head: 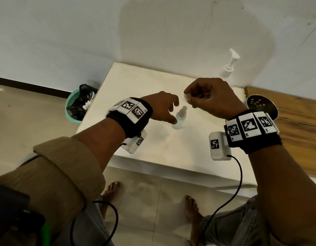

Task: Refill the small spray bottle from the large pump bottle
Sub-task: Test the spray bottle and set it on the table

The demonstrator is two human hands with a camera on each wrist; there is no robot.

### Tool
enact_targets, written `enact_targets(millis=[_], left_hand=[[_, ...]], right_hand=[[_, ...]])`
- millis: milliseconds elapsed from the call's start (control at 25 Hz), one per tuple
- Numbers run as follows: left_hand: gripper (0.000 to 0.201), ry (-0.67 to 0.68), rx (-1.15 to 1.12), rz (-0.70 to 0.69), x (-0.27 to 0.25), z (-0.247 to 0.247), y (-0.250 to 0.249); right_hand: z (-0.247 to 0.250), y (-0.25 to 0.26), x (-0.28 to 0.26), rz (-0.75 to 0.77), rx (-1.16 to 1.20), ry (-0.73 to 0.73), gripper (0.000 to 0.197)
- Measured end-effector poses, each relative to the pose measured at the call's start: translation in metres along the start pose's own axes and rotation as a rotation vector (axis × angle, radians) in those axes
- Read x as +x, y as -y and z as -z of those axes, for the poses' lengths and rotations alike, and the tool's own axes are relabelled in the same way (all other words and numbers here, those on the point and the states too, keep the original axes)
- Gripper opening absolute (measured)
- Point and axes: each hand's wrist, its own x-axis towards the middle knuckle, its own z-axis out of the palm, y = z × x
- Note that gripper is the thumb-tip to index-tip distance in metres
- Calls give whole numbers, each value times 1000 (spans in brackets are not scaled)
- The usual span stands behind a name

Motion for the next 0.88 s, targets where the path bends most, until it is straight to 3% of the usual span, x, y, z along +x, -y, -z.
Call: enact_targets(millis=[280,480,680,880], left_hand=[[49,-84,-48,6,8,-14,-7],[36,-141,-53,40,11,-20,-7],[35,-187,-121,57,12,-24,-6],[35,-219,-180,80,14,-27,-4]], right_hand=[[1,-4,0,-28,-68,7,11],[-5,-10,2,-45,-105,65,21],[-15,-6,2,-19,-192,148,15],[-18,-7,5,-50,-217,141,12]])
